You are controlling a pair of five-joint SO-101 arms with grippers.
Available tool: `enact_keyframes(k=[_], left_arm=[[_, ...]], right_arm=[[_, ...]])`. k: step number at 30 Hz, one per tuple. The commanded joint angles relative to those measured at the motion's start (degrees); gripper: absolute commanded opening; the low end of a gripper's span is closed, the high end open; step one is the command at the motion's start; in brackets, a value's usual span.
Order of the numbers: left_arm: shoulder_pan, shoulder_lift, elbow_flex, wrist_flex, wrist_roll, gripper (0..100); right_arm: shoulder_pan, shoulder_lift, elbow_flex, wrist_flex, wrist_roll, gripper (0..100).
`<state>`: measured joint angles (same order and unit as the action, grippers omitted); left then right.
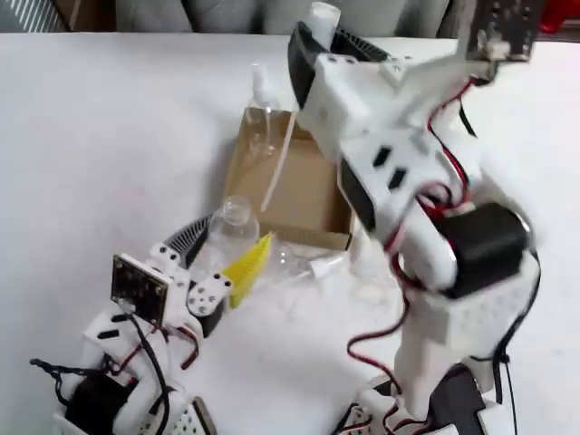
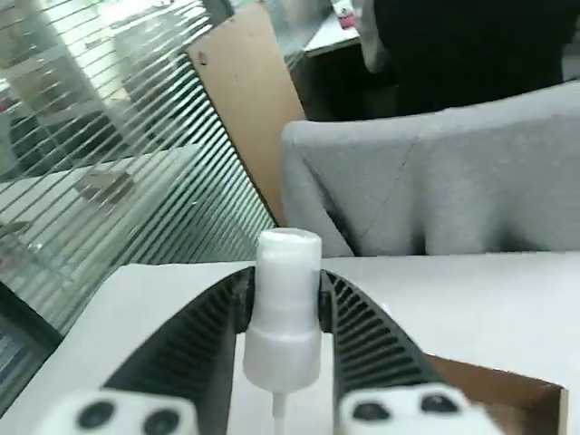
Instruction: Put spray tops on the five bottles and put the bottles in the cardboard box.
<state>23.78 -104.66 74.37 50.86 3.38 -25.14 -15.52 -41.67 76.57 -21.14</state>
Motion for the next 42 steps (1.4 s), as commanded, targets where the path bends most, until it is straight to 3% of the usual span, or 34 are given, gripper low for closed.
enact_keyframes(k=[1, 6, 16, 20, 27, 42], left_arm=[[0.22, -0.22, 1.58, -2.73, -0.70, 2], [0.40, -0.22, 2.46, -3.52, -0.70, 2], [0.13, -0.22, 2.37, -3.43, -0.70, 2], [0.13, -0.22, 2.55, -3.43, -0.70, 2], [0.04, -0.22, 2.64, -3.43, -0.79, 2], [0.04, -0.22, 2.64, -3.25, -0.79, 2]], right_arm=[[0.66, -3.56, 2.29, -3.82, -2.55, 1.6], [0.57, -9.27, 10.11, -9.63, -3.52, 1.6], [-1.80, -23.87, 38.77, -34.15, -2.64, 1.6], [-1.63, -27.38, 45.27, -39.52, 3.08, 1.6], [-6.02, -28.44, 48.18, -38.29, 11.52, 1.6], [-9.27, -36.44, 48.35, -36.18, 11.96, 1.6]])
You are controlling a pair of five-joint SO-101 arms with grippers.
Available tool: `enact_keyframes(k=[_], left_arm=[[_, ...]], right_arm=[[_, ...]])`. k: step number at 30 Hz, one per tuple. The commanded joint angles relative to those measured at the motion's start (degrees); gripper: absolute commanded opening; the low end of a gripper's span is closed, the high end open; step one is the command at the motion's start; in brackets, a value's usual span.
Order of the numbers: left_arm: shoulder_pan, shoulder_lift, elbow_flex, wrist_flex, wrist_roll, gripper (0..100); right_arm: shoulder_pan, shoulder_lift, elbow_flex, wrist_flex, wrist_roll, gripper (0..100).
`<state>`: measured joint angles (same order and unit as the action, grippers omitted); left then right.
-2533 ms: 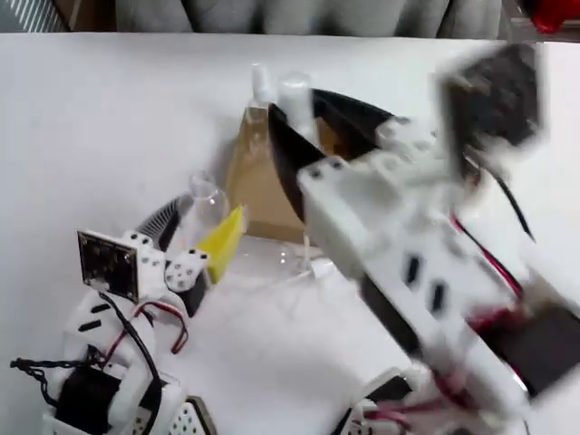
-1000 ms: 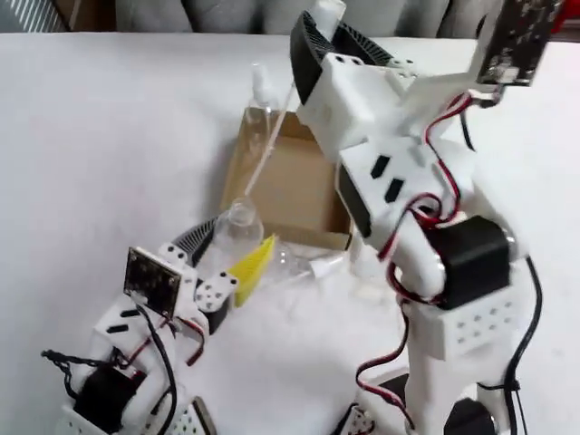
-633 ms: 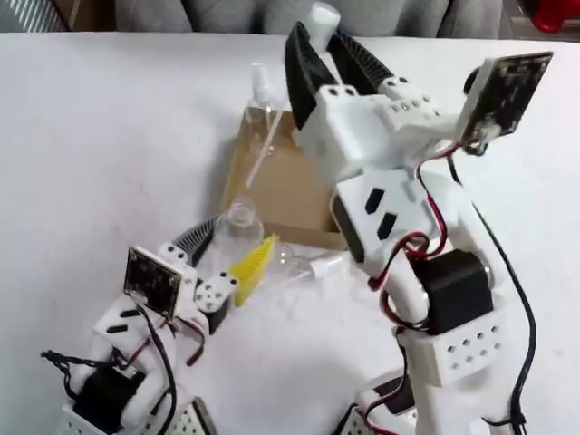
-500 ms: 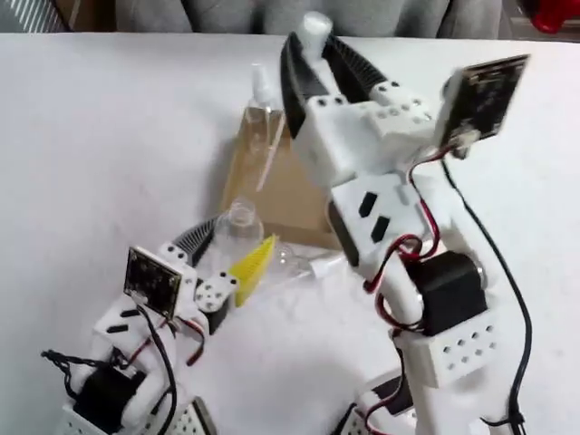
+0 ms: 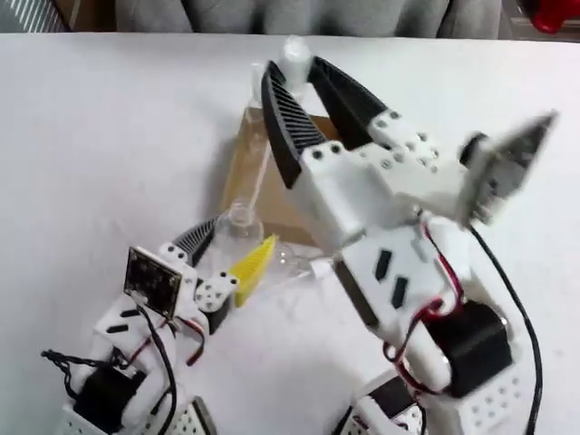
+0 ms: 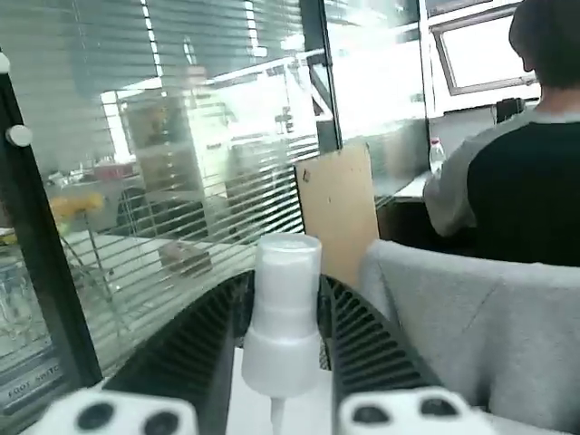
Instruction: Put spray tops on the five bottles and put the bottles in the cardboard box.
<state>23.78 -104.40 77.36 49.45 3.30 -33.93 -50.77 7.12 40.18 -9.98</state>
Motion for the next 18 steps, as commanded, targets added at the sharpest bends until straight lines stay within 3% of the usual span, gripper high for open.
enact_keyframes(k=[1, 18], left_arm=[[0.04, -0.48, -0.35, -1.85, -0.70, 2], [0.04, -0.48, -0.35, -1.76, -0.70, 2]], right_arm=[[-0.48, -0.92, -0.44, 0.22, 0.88, 1.6], [-0.31, 4.44, -0.44, -0.31, 0.53, 1.6]])
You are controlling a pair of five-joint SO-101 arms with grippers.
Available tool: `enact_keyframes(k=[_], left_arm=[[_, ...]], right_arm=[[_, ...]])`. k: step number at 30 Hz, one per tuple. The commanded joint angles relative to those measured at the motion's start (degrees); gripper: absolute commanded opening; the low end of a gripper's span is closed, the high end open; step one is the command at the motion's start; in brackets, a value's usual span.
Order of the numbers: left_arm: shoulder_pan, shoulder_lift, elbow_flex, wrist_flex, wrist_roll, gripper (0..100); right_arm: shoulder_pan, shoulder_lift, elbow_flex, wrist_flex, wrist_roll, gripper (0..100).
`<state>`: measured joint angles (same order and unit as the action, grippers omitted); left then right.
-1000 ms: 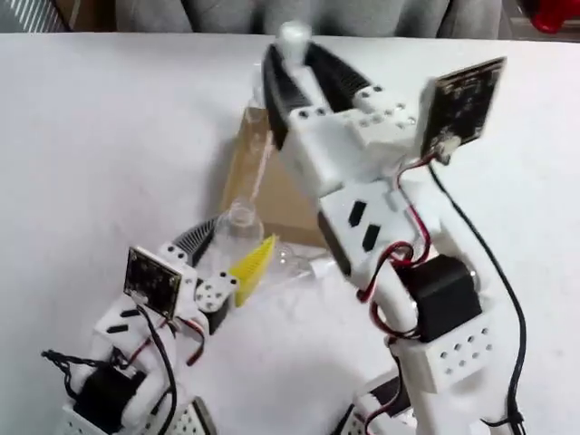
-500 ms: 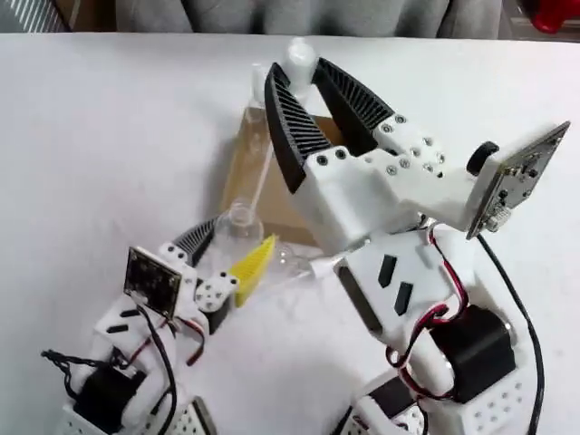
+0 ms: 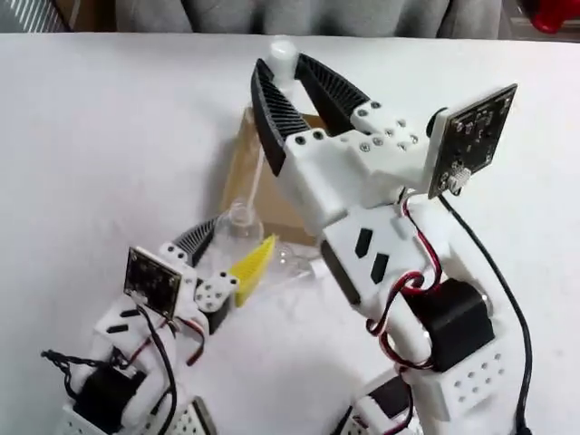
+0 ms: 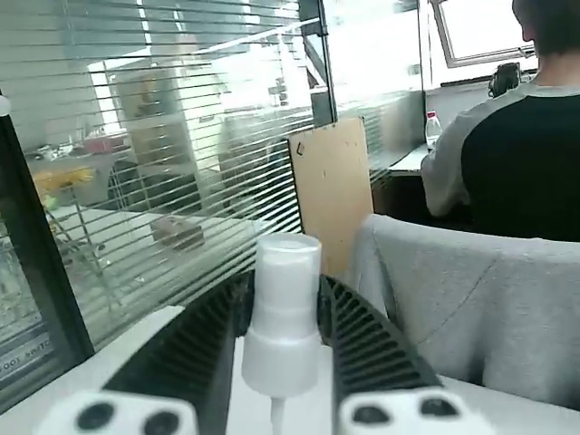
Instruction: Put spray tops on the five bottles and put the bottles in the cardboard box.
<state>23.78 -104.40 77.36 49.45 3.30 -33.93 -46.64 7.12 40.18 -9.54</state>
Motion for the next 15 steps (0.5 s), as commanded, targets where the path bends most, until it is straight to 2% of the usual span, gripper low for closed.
enact_keyframes(k=[1, 15], left_arm=[[0.04, -0.48, -0.35, -1.67, -0.70, 2], [0.13, -0.48, -0.35, -1.67, -0.70, 2]], right_arm=[[-0.31, 0.40, -0.44, -0.31, 0.09, 1.6], [-0.31, 0.75, -0.35, -0.40, 0.09, 1.6]])
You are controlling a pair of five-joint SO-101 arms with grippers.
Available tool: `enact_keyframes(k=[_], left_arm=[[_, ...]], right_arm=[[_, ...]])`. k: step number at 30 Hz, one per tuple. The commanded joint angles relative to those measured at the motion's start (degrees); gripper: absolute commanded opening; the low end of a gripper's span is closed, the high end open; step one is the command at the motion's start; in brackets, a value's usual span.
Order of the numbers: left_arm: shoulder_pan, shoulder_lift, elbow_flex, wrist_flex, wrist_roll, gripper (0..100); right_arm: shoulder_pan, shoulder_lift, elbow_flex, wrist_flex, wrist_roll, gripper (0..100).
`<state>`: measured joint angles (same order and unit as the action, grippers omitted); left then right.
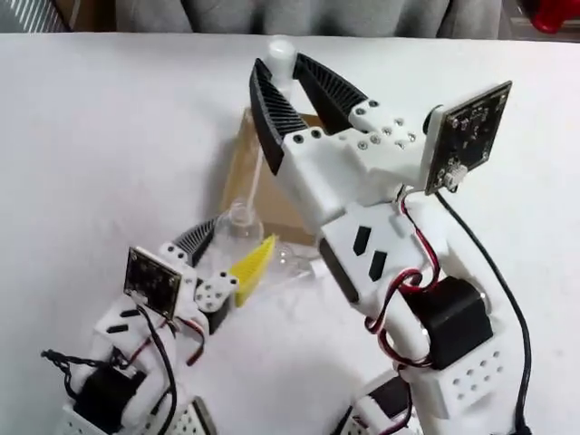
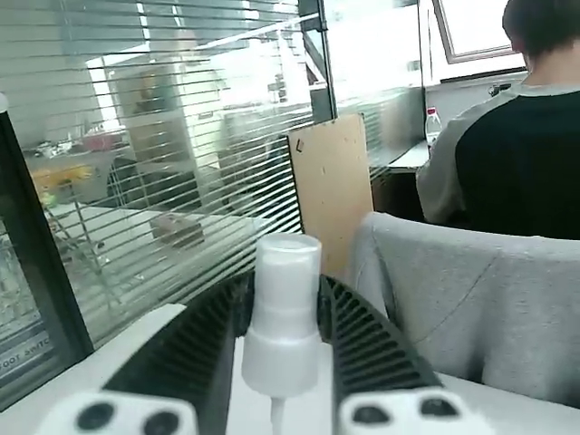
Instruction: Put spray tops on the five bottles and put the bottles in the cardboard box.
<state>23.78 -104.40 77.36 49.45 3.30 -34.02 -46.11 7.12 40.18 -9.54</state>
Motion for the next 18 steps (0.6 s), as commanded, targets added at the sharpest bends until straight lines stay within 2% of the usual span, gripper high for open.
enact_keyframes(k=[1, 4, 10, 18], left_arm=[[0.13, -0.48, -0.35, -1.67, -0.70, 2], [0.13, -0.48, -0.35, -1.67, -0.70, 2], [0.13, -0.48, -0.35, -1.67, -0.70, 2], [0.13, -0.48, -0.35, -1.67, -0.70, 2]], right_arm=[[-0.22, 0.22, -0.35, -0.40, 0.09, 1.6], [-0.22, 0.22, 0.70, -1.98, 0.09, 1.6], [-0.31, -0.40, 8.09, -12.09, 0.44, 1.6], [-1.71, -0.48, 8.44, -10.86, 0.62, 1.6]])
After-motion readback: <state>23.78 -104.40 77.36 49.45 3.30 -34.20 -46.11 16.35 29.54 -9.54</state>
